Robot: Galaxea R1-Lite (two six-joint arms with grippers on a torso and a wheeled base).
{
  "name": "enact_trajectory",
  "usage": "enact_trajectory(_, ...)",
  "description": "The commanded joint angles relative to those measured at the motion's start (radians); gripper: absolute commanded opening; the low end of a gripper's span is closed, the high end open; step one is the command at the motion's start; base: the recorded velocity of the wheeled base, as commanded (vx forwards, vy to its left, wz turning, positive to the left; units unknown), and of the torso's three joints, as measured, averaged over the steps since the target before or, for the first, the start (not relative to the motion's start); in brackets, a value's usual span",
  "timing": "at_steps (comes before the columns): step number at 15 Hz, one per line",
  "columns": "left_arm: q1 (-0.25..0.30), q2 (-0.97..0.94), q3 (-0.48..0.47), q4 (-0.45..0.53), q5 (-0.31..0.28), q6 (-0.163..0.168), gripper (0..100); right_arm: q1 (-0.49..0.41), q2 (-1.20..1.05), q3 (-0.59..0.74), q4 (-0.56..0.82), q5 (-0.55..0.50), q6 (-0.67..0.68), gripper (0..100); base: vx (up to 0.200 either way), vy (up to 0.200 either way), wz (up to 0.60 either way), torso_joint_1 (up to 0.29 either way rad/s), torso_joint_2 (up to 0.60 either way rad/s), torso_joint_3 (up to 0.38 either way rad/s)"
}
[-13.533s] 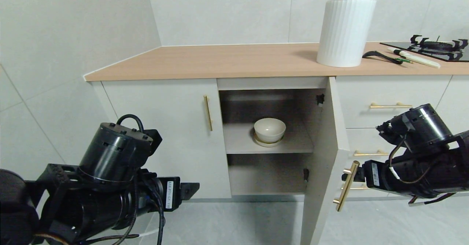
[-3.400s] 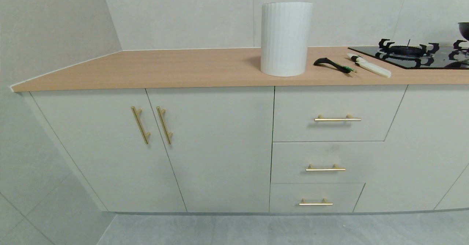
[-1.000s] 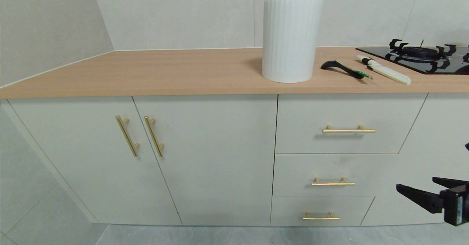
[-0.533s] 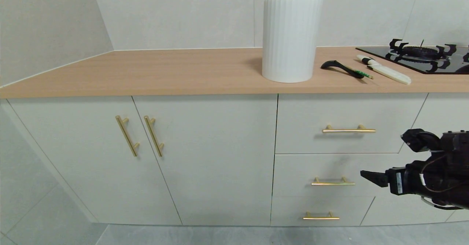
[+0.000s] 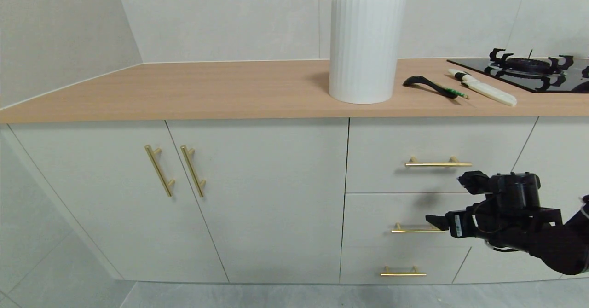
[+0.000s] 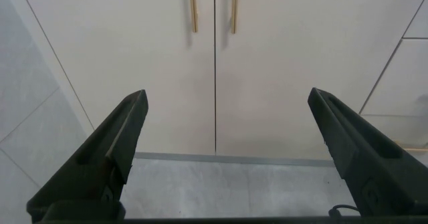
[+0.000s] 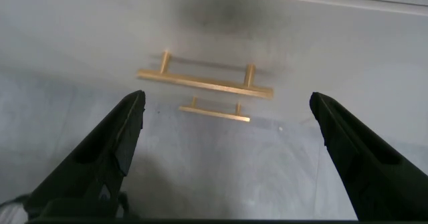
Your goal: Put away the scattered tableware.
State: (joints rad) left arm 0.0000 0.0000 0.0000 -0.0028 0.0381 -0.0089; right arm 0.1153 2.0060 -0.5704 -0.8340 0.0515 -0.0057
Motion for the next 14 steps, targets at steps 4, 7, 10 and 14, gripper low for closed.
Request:
enact_trajectory(4,0.000,0.002,0.000,0.000,0.000,0.000,100,0.020,0.258,-0.005,-0.231,-0.048,0.000,100,0.000,0.000,0.00,0.000,0.00,0.000)
enact_trajectory(7,0.000,0.002,0.000,0.000,0.000,0.000,100,0.020,0.306,-0.008,-0.306,-0.067,0.001,100,0.000,0.000,0.00,0.000,0.00,0.000)
enact_trajectory(10,0.000,0.002,0.000,0.000,0.000,0.000,100,0.021,0.338,-0.035,-0.307,-0.087,0.009,100,0.000,0.000,0.00,0.000,0.00,0.000)
enact_trajectory(14,0.000,0.002,0.000,0.000,0.000,0.000,100,0.021,0.402,-0.065,-0.408,-0.136,0.038,100,0.000,0.000,0.00,0.000,0.00,0.000)
